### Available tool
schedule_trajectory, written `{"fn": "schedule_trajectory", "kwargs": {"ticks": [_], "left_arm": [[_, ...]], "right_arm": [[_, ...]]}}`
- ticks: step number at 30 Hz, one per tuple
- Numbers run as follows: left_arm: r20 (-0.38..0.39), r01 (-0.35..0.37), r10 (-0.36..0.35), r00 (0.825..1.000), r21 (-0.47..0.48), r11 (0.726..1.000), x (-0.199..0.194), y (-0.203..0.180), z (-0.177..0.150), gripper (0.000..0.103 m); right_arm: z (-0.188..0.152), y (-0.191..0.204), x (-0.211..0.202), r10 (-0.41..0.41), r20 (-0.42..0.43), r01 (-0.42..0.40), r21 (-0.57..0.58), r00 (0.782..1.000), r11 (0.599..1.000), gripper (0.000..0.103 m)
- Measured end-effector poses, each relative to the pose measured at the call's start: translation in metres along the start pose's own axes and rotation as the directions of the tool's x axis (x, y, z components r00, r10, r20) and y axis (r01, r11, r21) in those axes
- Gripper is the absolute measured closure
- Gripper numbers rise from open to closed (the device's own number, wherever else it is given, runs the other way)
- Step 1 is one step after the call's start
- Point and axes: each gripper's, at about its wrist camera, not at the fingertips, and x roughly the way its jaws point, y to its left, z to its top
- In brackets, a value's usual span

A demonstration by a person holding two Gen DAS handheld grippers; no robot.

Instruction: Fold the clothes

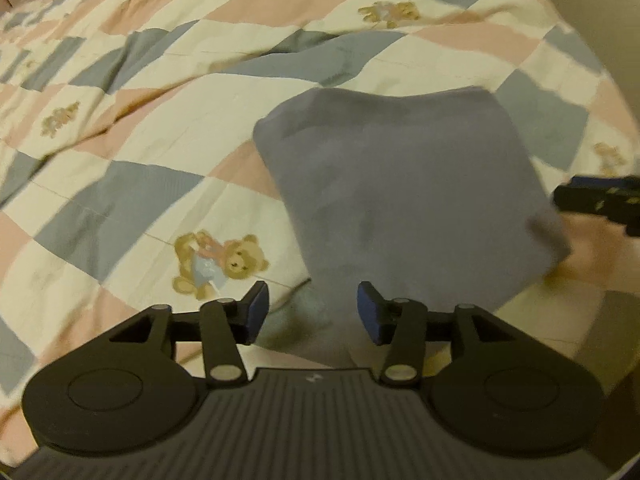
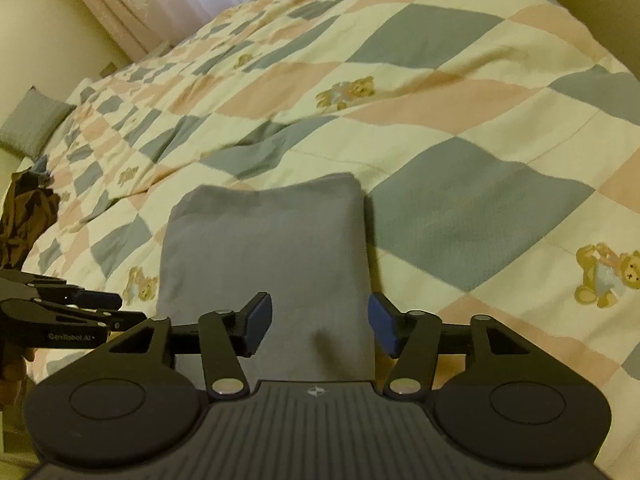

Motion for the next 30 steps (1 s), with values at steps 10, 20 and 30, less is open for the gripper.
{"fn": "schedule_trajectory", "kwargs": {"ticks": [10, 20, 30], "left_arm": [[0.103, 0.345, -0.329, 0.939, -0.288, 0.894, 0.027, 0.056, 0.002, 0.039], [0.141, 0.542, -0.537, 0.832, -0.414, 0.732, 0.095, 0.076, 0.009, 0.047], [0.049, 0.537, -0.539, 0.841, -0.200, 0.819, 0.070, 0.059, 0.045, 0.075]], "right_arm": [[0.013, -0.051, 0.024, 0.224, -0.053, -0.216, 0.129, 0.973, 0.968, 0.029], [0.026, -0.081, 0.094, 0.397, -0.162, -0.357, 0.228, 0.903, 0.906, 0.039], [0.008, -0.067, 0.081, 0.439, -0.058, -0.401, 0.315, 0.897, 0.860, 0.073]]}}
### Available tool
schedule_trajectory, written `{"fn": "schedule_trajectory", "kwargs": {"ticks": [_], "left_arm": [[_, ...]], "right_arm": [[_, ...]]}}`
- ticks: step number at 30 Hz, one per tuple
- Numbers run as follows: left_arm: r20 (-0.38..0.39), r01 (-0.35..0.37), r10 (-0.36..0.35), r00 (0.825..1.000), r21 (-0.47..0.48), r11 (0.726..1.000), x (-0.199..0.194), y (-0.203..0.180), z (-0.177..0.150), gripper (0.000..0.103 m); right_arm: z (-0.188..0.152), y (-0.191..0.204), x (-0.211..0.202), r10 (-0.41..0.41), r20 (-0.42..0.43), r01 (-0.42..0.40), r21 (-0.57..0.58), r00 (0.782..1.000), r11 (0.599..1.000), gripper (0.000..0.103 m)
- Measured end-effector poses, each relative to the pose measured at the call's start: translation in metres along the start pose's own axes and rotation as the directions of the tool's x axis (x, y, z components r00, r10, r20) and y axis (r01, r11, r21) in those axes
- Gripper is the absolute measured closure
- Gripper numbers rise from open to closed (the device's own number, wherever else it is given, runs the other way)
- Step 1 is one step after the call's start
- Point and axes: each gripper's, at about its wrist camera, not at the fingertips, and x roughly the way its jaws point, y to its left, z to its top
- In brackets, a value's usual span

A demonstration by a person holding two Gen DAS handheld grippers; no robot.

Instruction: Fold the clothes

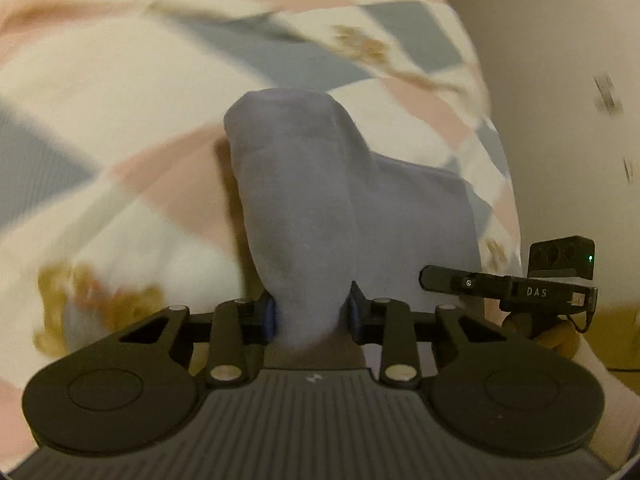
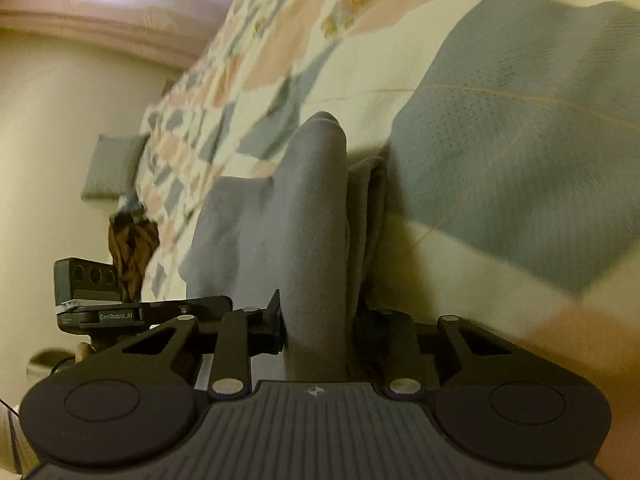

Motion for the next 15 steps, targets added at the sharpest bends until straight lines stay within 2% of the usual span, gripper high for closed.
{"fn": "schedule_trajectory", "kwargs": {"ticks": [2, 4, 5, 7, 9, 11, 12, 14, 15], "left_arm": [[-0.016, -0.002, 0.003, 1.000, 0.102, 0.995, -0.005, -0.025, 0.019, 0.075], [-0.067, 0.031, -0.016, 0.998, 0.231, 0.972, 0.005, -0.058, 0.048, 0.075], [-0.094, 0.050, -0.024, 0.995, 0.295, 0.954, 0.011, -0.074, 0.062, 0.075], [-0.153, 0.097, -0.034, 0.988, 0.425, 0.900, 0.030, -0.111, 0.090, 0.075], [-0.220, 0.157, -0.039, 0.975, 0.550, 0.820, 0.063, -0.156, 0.117, 0.075], [-0.280, 0.222, -0.040, 0.959, 0.654, 0.723, 0.100, -0.205, 0.142, 0.075], [-0.305, 0.251, -0.039, 0.952, 0.699, 0.669, 0.118, -0.230, 0.153, 0.075], [-0.337, 0.285, -0.023, 0.941, 0.756, 0.590, 0.153, -0.275, 0.167, 0.075], [-0.348, 0.297, -0.013, 0.937, 0.779, 0.553, 0.169, -0.296, 0.174, 0.075]], "right_arm": [[-0.017, 0.004, -0.017, 0.010, 0.090, -0.015, 0.063, 0.996, 0.998, 0.073], [-0.039, 0.006, -0.042, 0.019, 0.220, -0.053, 0.147, 0.975, 0.988, 0.073], [-0.049, 0.007, -0.054, 0.012, 0.282, -0.065, 0.179, 0.959, 0.982, 0.073], [-0.070, 0.009, -0.079, -0.039, 0.426, -0.076, 0.250, 0.904, 0.965, 0.073], [-0.088, 0.008, -0.103, -0.114, 0.561, -0.092, 0.326, 0.820, 0.941, 0.073], [-0.099, 0.005, -0.124, -0.203, 0.671, -0.104, 0.387, 0.714, 0.916, 0.073], [-0.104, 0.003, -0.133, -0.247, 0.716, -0.114, 0.415, 0.653, 0.903, 0.073], [-0.107, -0.007, -0.147, -0.303, 0.773, -0.153, 0.454, 0.557, 0.878, 0.073], [-0.105, -0.013, -0.153, -0.324, 0.791, -0.168, 0.465, 0.518, 0.869, 0.073]]}}
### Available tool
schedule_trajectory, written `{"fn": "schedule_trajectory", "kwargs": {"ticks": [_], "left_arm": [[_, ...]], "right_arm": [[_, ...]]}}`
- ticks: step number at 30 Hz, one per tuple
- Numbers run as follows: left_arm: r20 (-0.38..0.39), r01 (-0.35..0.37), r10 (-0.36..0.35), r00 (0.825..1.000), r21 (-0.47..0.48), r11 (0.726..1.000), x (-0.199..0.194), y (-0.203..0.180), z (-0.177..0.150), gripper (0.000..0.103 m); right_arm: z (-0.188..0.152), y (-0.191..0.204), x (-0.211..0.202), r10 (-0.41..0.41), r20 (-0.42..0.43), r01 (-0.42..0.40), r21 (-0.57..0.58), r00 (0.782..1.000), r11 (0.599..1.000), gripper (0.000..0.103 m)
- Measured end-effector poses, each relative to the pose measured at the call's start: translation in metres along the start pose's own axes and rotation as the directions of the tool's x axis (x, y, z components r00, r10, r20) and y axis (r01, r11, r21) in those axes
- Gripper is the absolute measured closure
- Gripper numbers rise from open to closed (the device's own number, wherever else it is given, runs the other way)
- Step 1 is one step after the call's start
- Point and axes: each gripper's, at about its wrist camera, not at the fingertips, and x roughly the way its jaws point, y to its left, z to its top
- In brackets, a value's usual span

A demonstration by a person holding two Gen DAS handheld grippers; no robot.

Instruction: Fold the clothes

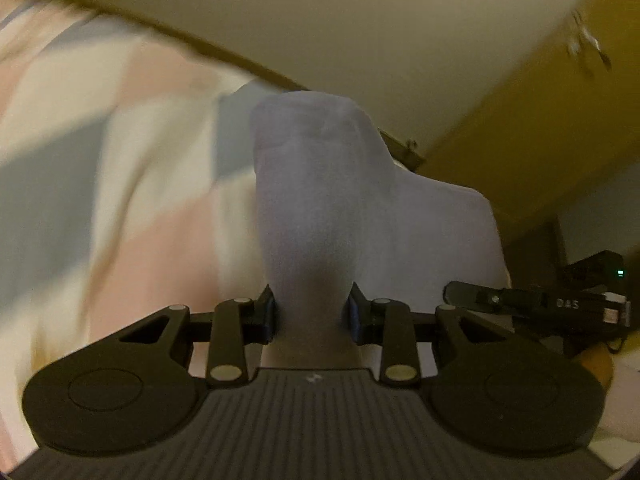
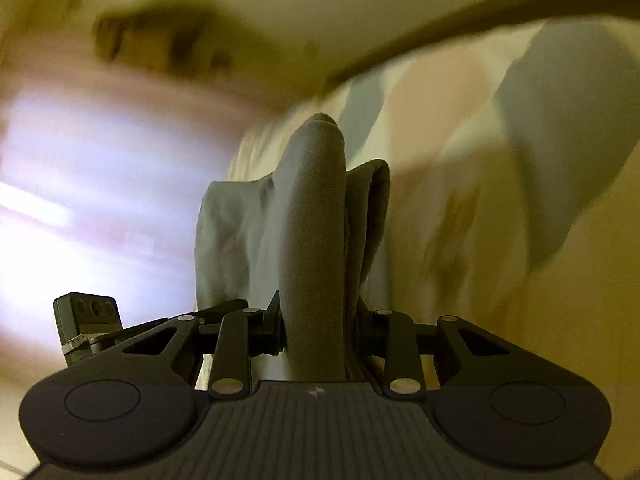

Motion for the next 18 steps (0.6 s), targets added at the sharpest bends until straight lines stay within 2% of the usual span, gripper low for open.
{"fn": "schedule_trajectory", "kwargs": {"ticks": [4, 9, 13, 15, 18], "left_arm": [[-0.049, 0.024, -0.020, 0.999, 0.079, 0.997, 0.053, -0.005, 0.069, 0.074], [-0.107, 0.033, -0.012, 0.994, 0.197, 0.980, 0.111, -0.020, 0.114, 0.074], [-0.153, 0.019, 0.023, 0.988, 0.268, 0.963, 0.147, -0.027, 0.122, 0.073], [-0.169, 0.017, 0.030, 0.985, 0.272, 0.962, 0.159, -0.023, 0.125, 0.071], [-0.171, 0.039, -0.001, 0.985, 0.221, 0.975, 0.165, -0.008, 0.124, 0.068]], "right_arm": [[0.031, -0.013, 0.006, -0.039, 0.158, 0.033, 0.038, 0.987, 0.999, 0.073], [0.054, -0.038, 0.010, -0.083, 0.242, 0.060, 0.103, 0.967, 0.993, 0.073], [0.058, -0.074, 0.025, -0.120, 0.260, 0.070, 0.193, 0.958, 0.979, 0.073], [0.057, -0.087, 0.030, -0.127, 0.261, 0.065, 0.232, 0.957, 0.971, 0.073], [0.057, -0.100, 0.034, -0.130, 0.257, 0.056, 0.275, 0.958, 0.960, 0.071]]}}
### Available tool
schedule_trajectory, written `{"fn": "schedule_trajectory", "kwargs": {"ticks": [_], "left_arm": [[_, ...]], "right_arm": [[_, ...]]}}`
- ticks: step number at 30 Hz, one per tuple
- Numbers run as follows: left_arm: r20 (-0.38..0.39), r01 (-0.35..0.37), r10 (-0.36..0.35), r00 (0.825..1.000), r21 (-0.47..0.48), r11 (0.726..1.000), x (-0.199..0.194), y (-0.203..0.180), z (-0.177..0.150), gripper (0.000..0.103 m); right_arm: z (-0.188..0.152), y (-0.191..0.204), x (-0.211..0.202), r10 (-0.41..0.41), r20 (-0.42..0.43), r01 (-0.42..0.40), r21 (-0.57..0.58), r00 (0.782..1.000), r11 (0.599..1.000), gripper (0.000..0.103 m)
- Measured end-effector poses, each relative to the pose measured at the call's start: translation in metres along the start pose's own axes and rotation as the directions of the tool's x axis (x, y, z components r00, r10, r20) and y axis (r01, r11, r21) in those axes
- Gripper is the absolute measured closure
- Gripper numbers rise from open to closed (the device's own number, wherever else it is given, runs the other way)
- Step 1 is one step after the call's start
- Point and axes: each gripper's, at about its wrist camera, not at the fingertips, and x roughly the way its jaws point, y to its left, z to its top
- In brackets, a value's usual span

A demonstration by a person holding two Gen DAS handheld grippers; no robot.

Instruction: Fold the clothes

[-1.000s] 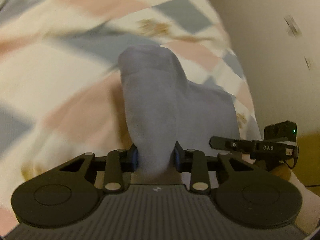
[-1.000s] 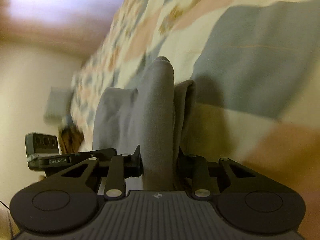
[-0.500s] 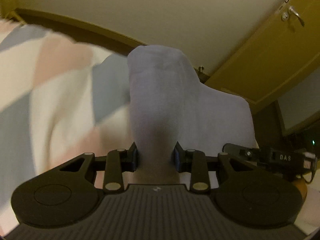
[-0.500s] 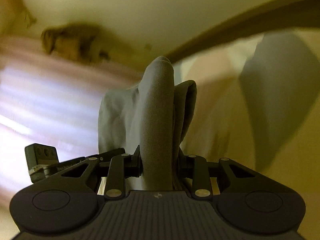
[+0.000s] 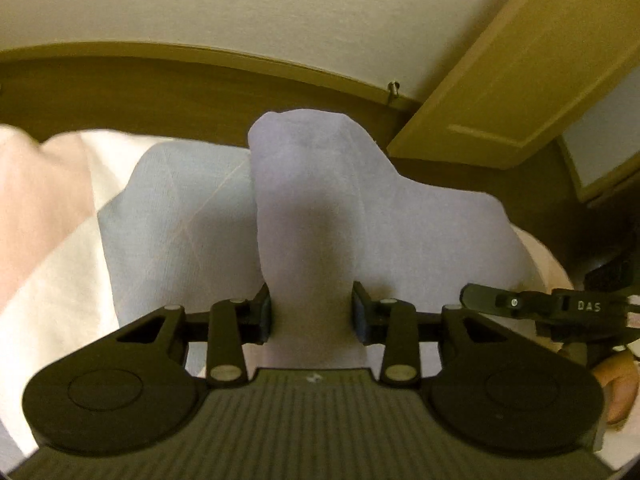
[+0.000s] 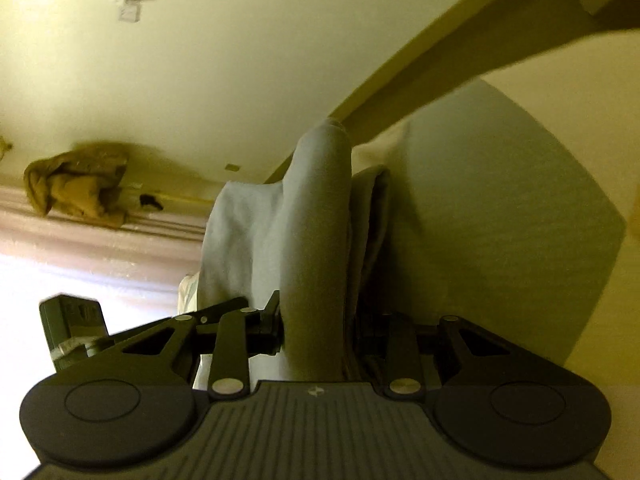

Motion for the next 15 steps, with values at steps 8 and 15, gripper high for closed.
{"fn": "schedule_trajectory", "kwargs": {"ticks": [8, 15], "left_arm": [[0.118, -0.097, 0.104, 0.988, -0.065, 0.993, -0.043, 0.018, -0.015, 0.072], [0.323, -0.215, 0.173, 0.930, 0.099, 0.972, -0.087, -0.029, -0.044, 0.086]], "right_arm": [[0.012, 0.022, -0.029, -0.129, 0.029, 0.132, -0.133, 0.991, 0.982, 0.054], [-0.008, 0.098, -0.054, -0.144, 0.212, 0.249, -0.650, 0.967, 0.718, 0.065]]}}
